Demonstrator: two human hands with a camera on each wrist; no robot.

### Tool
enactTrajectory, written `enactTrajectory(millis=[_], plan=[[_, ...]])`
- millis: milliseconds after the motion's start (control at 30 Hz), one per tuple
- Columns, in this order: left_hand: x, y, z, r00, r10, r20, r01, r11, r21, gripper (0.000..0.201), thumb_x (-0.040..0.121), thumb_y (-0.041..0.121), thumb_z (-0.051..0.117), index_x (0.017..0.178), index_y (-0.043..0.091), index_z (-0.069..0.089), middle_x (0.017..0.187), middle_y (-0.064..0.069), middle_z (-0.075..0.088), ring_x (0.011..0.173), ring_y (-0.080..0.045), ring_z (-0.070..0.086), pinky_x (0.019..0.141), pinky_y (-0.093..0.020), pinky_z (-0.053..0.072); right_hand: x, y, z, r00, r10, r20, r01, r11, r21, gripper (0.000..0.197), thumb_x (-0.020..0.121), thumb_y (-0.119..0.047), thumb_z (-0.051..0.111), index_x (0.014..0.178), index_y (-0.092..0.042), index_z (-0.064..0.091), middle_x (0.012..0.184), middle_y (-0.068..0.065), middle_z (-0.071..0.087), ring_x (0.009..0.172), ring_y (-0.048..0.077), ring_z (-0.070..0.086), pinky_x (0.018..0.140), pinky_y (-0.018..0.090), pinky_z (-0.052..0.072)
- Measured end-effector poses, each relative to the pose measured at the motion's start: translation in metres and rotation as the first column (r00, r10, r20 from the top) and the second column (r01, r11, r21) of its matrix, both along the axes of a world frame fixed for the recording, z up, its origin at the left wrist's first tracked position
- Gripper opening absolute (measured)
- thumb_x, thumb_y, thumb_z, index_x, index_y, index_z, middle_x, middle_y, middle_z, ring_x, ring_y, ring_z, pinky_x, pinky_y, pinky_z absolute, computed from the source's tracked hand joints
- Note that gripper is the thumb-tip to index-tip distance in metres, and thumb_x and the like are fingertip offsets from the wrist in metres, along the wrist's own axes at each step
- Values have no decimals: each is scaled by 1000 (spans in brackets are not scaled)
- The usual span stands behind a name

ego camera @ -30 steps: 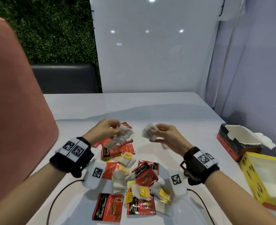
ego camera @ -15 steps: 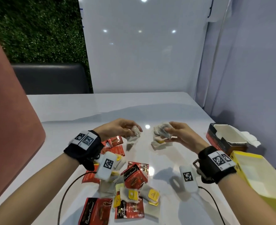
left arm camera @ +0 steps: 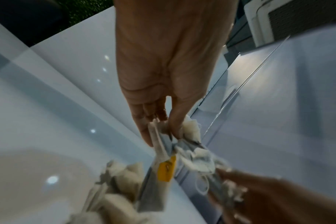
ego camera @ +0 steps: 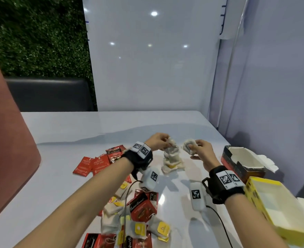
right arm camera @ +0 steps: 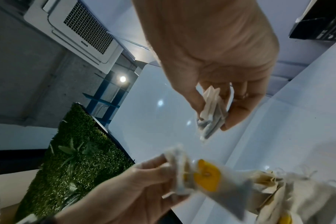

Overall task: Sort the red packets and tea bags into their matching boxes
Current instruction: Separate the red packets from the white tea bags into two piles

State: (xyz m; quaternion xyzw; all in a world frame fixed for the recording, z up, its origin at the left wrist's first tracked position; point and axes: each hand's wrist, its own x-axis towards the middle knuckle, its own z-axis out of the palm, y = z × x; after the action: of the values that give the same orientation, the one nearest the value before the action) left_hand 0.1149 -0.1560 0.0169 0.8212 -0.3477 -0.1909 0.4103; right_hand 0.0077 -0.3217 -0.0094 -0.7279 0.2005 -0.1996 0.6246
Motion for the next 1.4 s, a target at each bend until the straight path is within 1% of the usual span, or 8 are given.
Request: enactTrajectory(millis=[167,300,533,700,833,1000,1233,1400], plan=[[-4,9,-17,990,-13,140,-16,978,207,52,87,7,60,136,12,43,120,-13,62,110,-26,59,91,-24,42,10,-2,-6,999,7,-47,-15,985,-169,8,84,-6,59,92,-5,57,89,15,59,75,25,57,54,26,47],[-14,84,5,990,-75,120,48,976,214,39,91,3,53,128,15,51,110,-4,68,97,-14,64,83,-17,46,22,3,-7,988,-5,-157,-65,897,-437,8,84,-14,60,90,-10,60,91,13,64,79,29,61,57,33,54],[-22,219,-3,976,97,195,-188,827,530,23,87,13,61,110,16,62,107,-4,66,79,-5,57,68,-18,47,32,35,-13,913,-50,-404,-347,425,-836,26,94,-16,43,118,-9,50,119,13,53,110,32,49,79,37,41],[-38,235,-26,981,-37,189,-84,801,593,85,70,39,75,142,23,32,144,2,36,130,-15,34,108,-30,31,32,97,1,947,220,-234,-287,257,-923,27,94,-6,44,119,-11,55,120,5,58,108,23,56,83,27,43],[-48,223,-31,954,-170,246,-39,745,666,83,80,37,67,148,20,22,154,0,24,139,-17,25,113,-31,23,42,167,0,721,494,-485,-613,129,-780,23,95,-9,47,109,-7,64,110,9,67,99,22,63,89,30,52],[-68,226,-53,936,-213,280,-43,721,692,69,90,35,56,148,20,23,155,0,24,139,-16,26,113,-30,25,40,195,-28,579,415,-702,-718,-149,-680,30,89,-10,55,118,-6,58,121,12,58,112,26,54,93,40,49],[-97,257,-87,965,-182,190,16,761,648,114,52,81,37,148,27,11,151,10,-3,142,-15,4,116,-32,11,10,165,-41,607,430,-668,-695,-121,-709,30,94,-10,43,120,-9,57,119,9,55,110,27,55,87,35,47],[-106,264,-82,959,-146,243,-39,780,625,91,74,50,68,147,28,19,156,0,-1,141,-21,14,114,-31,17,10,159,-34,665,413,-622,-698,48,-715,20,87,-17,60,106,-10,59,114,8,53,102,26,56,77,32,44]])
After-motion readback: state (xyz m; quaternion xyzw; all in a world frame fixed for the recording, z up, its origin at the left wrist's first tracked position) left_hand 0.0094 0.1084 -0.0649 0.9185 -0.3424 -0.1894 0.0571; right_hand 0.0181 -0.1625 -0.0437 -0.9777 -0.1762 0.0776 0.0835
